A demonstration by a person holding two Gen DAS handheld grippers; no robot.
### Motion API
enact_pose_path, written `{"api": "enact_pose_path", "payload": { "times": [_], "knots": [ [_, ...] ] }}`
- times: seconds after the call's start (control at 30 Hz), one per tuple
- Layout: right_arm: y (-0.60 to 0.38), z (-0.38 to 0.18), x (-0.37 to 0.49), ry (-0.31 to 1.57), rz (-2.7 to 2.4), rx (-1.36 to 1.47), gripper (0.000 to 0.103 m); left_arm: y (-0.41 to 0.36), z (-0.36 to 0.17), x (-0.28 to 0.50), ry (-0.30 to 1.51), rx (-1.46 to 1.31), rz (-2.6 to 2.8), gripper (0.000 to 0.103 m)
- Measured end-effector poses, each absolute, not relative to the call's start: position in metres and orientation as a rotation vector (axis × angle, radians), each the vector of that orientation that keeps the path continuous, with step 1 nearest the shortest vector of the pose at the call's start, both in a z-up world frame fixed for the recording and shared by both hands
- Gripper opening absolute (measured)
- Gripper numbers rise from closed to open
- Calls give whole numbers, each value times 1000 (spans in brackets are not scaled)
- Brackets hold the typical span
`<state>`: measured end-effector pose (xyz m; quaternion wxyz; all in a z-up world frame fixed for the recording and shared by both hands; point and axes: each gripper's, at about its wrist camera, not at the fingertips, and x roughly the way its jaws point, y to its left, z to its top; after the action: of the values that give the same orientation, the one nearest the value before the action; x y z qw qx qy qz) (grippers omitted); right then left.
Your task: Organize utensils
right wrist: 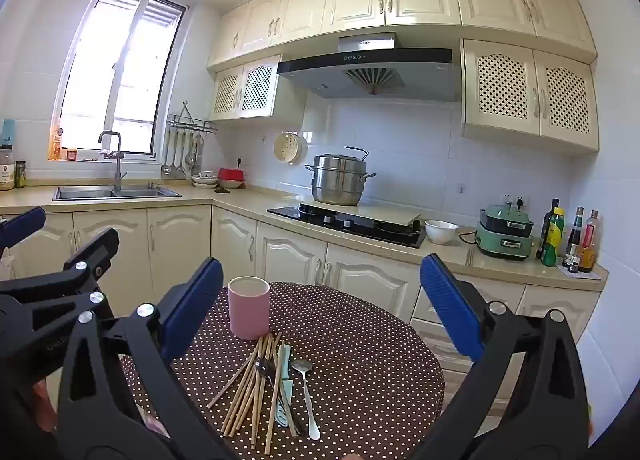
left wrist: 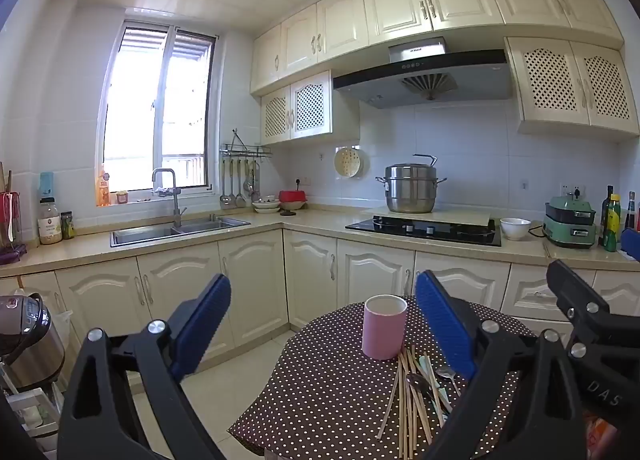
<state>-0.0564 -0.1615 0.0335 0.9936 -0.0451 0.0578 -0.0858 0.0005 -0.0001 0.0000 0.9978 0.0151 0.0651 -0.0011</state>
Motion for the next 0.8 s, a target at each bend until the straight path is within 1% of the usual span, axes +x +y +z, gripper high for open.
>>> {"api": "enact_pose_path", "payload": {
  "times": [0.8],
  "knots": [
    [-160, 31, -54, 127, -171, -95, 97, 0, -1, 1, 126, 23, -3, 92]
  ]
}}
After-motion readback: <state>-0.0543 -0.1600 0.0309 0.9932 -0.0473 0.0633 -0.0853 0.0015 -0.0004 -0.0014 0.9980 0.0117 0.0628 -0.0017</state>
